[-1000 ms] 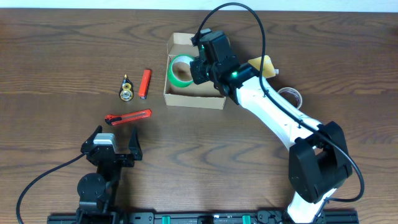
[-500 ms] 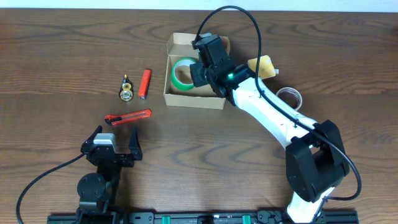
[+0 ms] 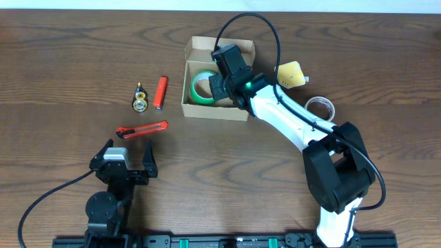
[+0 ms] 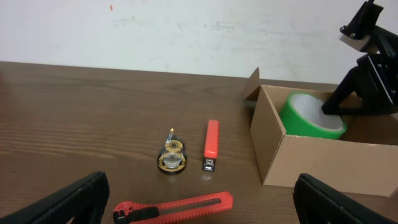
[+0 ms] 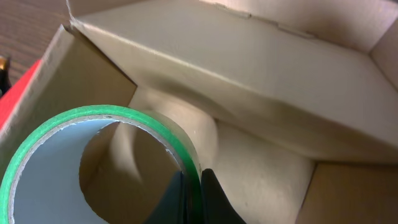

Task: Pack container
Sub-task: 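Carry the green tape with the right gripper and lower it into the box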

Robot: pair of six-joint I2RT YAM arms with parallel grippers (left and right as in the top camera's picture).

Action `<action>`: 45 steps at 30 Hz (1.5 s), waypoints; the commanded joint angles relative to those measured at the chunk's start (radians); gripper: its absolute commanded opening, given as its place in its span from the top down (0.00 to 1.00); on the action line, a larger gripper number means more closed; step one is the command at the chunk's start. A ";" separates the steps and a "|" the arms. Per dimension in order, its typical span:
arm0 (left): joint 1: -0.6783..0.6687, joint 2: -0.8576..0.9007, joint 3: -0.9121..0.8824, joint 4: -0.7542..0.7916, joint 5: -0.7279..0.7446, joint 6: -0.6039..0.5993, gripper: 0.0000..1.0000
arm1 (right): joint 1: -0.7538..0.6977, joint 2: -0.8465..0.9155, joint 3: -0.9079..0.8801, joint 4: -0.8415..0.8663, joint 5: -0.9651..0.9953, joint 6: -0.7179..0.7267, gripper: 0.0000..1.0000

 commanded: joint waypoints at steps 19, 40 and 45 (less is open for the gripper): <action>0.005 -0.006 -0.037 -0.011 -0.012 -0.003 0.04 | 0.019 0.054 0.008 0.117 0.072 0.058 0.99; 0.005 -0.007 -0.037 -0.011 -0.012 -0.003 0.05 | 0.019 -0.103 0.011 0.042 0.030 0.058 0.52; 0.005 -0.006 -0.037 -0.011 -0.012 -0.003 0.05 | 0.016 -0.225 0.011 -0.144 0.034 0.119 0.53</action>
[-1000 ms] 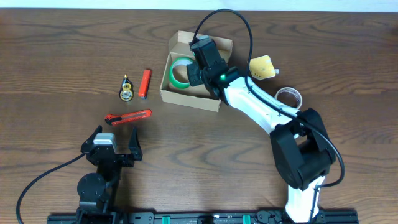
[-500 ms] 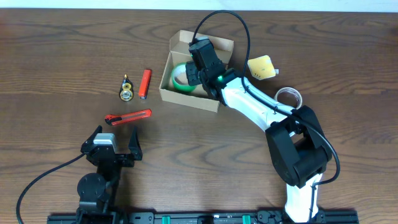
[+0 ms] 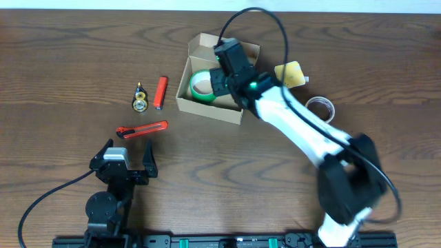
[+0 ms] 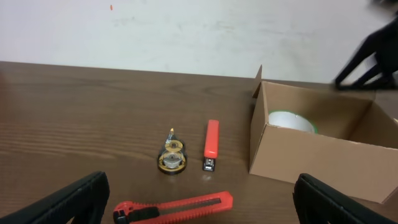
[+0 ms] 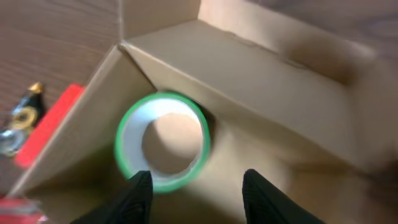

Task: Pack container
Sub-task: 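Carry the green tape with the right gripper and lower it into the box, then release the tape and move the right gripper to the white tape roll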

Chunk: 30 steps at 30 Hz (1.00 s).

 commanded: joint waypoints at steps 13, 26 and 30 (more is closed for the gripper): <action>0.005 -0.007 -0.037 -0.011 -0.012 -0.003 0.05 | -0.018 -0.037 0.007 -0.378 0.030 0.254 0.49; 0.005 -0.007 -0.037 -0.011 -0.012 -0.003 0.05 | -0.063 0.062 0.007 -0.426 0.081 0.280 0.49; 0.005 -0.007 -0.037 -0.011 -0.012 -0.003 0.05 | -0.084 0.065 0.007 -0.456 0.106 0.268 0.49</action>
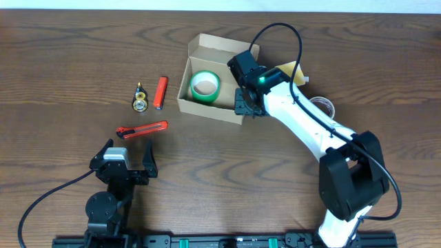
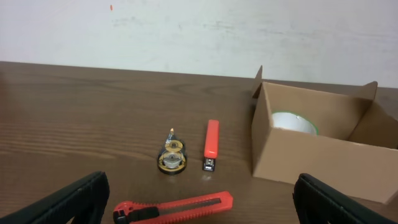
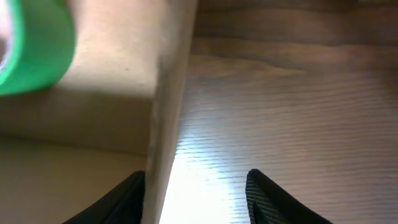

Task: Pack container
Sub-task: 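Release the tape and move the right gripper to the white tape roll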

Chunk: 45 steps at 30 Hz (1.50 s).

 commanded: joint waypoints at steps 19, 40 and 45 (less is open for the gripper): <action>0.005 -0.007 -0.037 -0.011 -0.012 -0.003 0.05 | -0.074 0.002 0.000 -0.050 0.040 -0.097 0.40; 0.005 -0.006 -0.037 -0.011 -0.012 -0.003 0.05 | -0.383 -0.422 0.063 -0.078 0.005 -0.405 0.29; 0.005 -0.006 -0.037 -0.011 -0.012 -0.003 0.04 | -0.490 -0.400 -0.045 -0.037 -0.033 -0.451 0.29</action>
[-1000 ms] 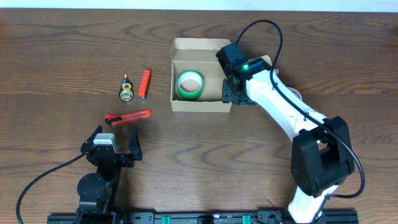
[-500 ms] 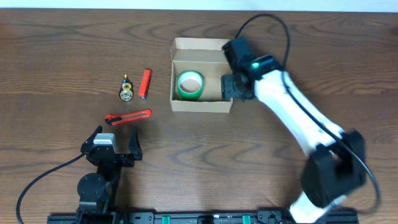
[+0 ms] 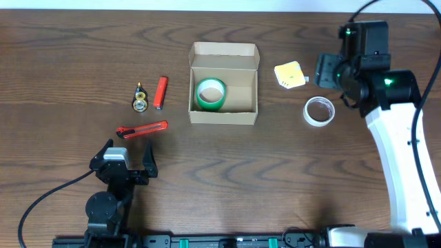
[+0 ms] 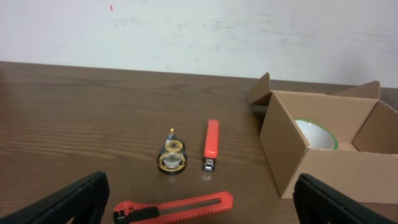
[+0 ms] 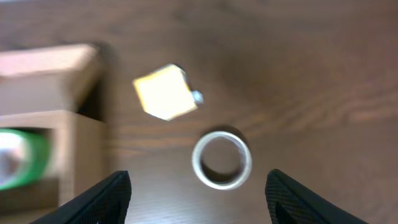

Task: Pack container
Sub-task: 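Release the tape and move the right gripper to the white tape roll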

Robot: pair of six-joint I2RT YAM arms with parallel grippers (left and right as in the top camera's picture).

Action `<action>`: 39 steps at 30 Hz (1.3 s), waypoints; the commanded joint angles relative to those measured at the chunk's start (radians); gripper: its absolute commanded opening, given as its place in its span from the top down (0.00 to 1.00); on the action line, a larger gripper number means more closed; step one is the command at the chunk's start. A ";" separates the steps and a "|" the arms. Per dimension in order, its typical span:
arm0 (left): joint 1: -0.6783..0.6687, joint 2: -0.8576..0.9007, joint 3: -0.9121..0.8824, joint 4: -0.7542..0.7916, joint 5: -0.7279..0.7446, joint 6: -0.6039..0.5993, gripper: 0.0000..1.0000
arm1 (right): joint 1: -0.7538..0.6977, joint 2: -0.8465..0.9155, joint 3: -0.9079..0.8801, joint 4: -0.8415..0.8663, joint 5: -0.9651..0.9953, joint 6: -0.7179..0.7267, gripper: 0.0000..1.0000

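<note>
The open cardboard box (image 3: 224, 114) sits at mid-table with a green tape roll (image 3: 210, 94) lying flat inside; the left wrist view shows box (image 4: 323, 168) and roll (image 4: 317, 132). Right of it lie a yellow note pad (image 3: 290, 74) and a white tape roll (image 3: 319, 111). My right gripper (image 3: 337, 81) hangs open high above them, with pad (image 5: 165, 92) and white roll (image 5: 221, 159) beyond its open jaws (image 5: 198, 186). My left gripper (image 3: 127, 165) rests open near the front edge, empty (image 4: 200, 182).
Left of the box lie a red stapler (image 3: 160, 92), a small correction-tape dispenser (image 3: 140, 98) and a red utility knife (image 3: 142, 129). The knife (image 4: 174, 207) is just ahead of my left fingers. The box's flaps stand up at its far side.
My right gripper was low at the box's right wall; now it is up and off to the right over the white roll and pad. The box sits square instead of skewed.
First my right gripper pinched the wall of the green roll inside the box. Then it stood open above the roll, which lay flat in the box. After that it was at the box's right wall, and now far right. The left arm stayed still.
</note>
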 commanded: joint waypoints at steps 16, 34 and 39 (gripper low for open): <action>0.005 -0.007 -0.037 -0.011 -0.012 -0.003 0.05 | -0.111 0.040 -0.559 0.497 -0.072 -0.108 0.34; 0.005 -0.007 -0.037 -0.011 -0.012 -0.003 0.05 | -0.110 0.124 -0.703 0.761 -0.124 -0.167 0.41; 0.005 -0.007 -0.037 -0.011 -0.012 -0.003 0.05 | -0.110 0.162 -0.703 0.777 -0.134 -0.167 0.43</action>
